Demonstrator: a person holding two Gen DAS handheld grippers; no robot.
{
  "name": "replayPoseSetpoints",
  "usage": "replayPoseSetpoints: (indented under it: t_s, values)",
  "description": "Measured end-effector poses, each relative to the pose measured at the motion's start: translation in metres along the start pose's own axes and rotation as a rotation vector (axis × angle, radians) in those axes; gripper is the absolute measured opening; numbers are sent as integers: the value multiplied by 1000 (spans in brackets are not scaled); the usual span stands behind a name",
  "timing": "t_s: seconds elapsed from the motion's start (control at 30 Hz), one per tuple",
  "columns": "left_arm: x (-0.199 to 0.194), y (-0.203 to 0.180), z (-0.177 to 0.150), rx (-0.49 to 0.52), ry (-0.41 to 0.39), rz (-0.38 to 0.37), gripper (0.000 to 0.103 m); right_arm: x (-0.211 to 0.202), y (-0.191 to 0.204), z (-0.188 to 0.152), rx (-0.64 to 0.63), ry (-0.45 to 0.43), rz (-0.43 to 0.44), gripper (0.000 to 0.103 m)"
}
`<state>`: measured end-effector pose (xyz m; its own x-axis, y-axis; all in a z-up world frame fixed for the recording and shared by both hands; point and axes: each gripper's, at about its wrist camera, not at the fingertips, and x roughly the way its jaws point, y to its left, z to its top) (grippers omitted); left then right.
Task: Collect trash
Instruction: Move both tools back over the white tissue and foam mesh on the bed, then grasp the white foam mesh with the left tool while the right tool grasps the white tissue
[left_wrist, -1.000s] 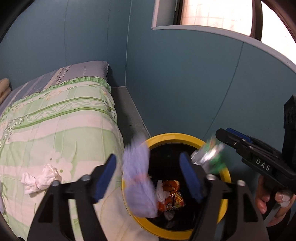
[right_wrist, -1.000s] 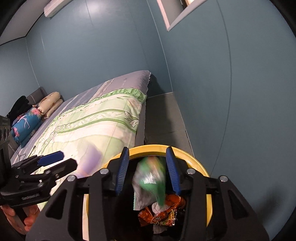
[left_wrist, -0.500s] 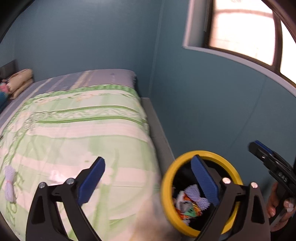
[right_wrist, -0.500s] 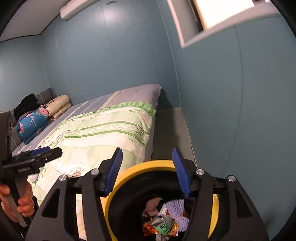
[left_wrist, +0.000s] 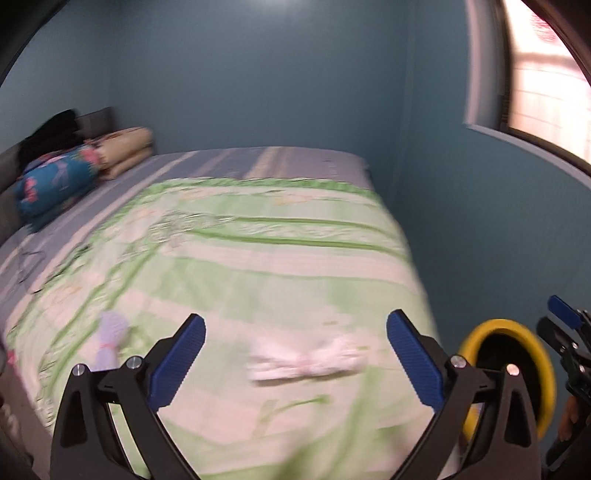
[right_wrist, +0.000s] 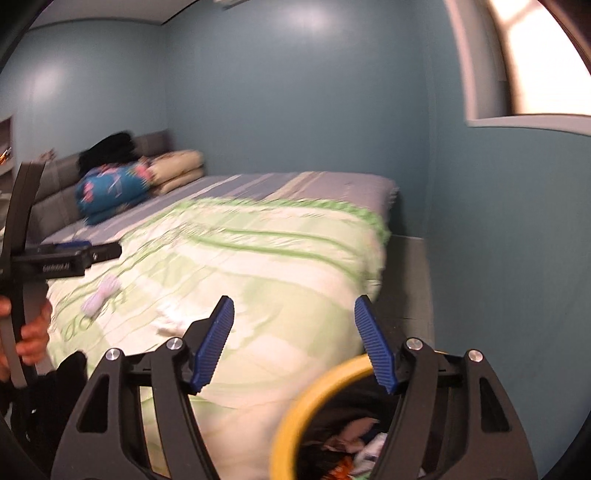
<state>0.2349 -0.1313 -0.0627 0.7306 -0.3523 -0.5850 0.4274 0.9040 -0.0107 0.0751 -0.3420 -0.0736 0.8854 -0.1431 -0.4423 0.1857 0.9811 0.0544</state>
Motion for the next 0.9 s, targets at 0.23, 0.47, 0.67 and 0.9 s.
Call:
replayPoseSetpoints:
  t_s: [0.23, 0.47, 0.67, 0.9]
  values:
    - [18, 97, -20, -98, 66, 161, 95, 61, 69, 1, -112, 81, 121, 66]
    - [44, 177, -52, -166, 161, 275, 95, 123, 134, -13, -288, 198, 205, 69]
    - [74, 226, -68, -234, 243, 307, 95, 177, 167, -24, -379, 302, 235, 68]
    - [119, 263, -81, -306, 334, 287, 95, 231, 184, -32, -394, 409, 234, 68]
